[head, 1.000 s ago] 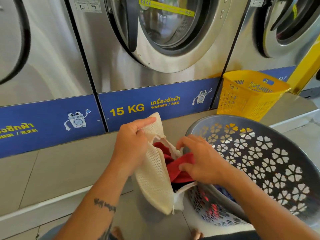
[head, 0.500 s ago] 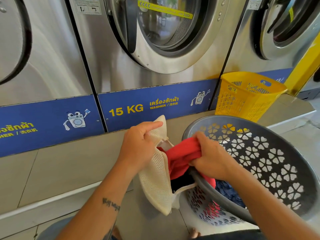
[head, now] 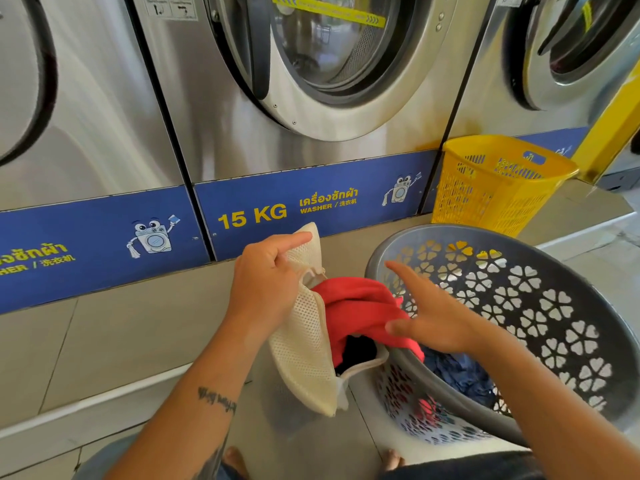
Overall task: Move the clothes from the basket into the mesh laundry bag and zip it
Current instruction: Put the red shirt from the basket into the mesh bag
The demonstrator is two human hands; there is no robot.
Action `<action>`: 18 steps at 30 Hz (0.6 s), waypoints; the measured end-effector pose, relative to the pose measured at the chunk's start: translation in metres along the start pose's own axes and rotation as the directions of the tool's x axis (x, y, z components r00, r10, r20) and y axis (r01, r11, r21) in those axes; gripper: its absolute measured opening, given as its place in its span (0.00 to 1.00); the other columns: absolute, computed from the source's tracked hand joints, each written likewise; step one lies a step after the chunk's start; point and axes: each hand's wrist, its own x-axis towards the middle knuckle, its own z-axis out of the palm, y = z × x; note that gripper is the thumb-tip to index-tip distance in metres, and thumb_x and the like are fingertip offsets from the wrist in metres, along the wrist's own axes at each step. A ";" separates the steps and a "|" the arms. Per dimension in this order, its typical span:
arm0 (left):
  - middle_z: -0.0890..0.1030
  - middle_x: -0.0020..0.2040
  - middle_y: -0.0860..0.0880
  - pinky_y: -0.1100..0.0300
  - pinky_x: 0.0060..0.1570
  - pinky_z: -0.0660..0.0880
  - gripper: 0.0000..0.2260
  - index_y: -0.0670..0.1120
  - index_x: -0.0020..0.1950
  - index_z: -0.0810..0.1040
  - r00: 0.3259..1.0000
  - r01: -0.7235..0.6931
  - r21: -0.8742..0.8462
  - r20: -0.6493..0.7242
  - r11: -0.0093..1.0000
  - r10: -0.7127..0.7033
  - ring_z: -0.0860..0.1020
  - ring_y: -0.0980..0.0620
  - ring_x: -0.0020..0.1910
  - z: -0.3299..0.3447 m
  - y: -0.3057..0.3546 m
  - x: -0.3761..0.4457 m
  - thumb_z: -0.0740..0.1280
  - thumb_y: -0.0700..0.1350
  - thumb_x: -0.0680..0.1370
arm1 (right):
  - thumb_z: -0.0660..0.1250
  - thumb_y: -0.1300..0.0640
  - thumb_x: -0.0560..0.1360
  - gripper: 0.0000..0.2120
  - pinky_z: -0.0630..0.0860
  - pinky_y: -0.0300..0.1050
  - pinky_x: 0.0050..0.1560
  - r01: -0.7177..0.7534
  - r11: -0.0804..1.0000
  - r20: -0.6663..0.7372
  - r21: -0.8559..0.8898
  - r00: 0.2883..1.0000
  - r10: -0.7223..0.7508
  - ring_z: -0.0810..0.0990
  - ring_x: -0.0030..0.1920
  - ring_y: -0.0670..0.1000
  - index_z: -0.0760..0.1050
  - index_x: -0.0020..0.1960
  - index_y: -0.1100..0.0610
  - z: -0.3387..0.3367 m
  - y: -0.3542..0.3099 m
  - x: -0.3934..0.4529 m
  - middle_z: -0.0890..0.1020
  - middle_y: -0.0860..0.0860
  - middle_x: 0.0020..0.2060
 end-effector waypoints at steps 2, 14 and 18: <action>0.80 0.62 0.53 0.58 0.42 0.75 0.21 0.52 0.61 0.81 1.000 0.006 0.014 0.009 1.000 -0.007 0.80 0.43 0.45 0.000 -0.001 0.000 0.58 0.34 0.75 | 0.74 0.60 0.73 0.37 0.74 0.35 0.53 -0.192 0.954 0.232 0.230 0.963 0.138 0.78 0.55 0.42 0.60 0.75 0.47 0.009 0.014 -0.001 0.76 0.45 0.59; 0.78 0.65 0.51 0.54 0.53 0.75 0.22 0.51 0.62 0.81 0.999 0.012 0.017 0.032 1.000 -0.013 0.78 0.44 0.58 0.003 0.003 -0.006 0.58 0.33 0.76 | 0.67 0.60 0.70 0.13 0.73 0.53 0.38 0.082 0.994 -0.372 -0.071 0.922 -0.103 0.77 0.36 0.54 0.66 0.49 0.52 0.007 -0.021 -0.005 0.79 0.51 0.34; 0.82 0.59 0.46 0.60 0.47 0.76 0.22 0.51 0.62 0.81 0.999 0.044 -0.031 0.002 0.999 -0.044 0.81 0.47 0.50 -0.002 0.001 -0.004 0.59 0.33 0.74 | 0.71 0.56 0.67 0.20 0.73 0.52 0.37 0.217 0.974 -0.251 -0.065 0.941 -0.226 0.78 0.37 0.53 0.62 0.52 0.50 0.031 -0.058 -0.014 0.79 0.49 0.37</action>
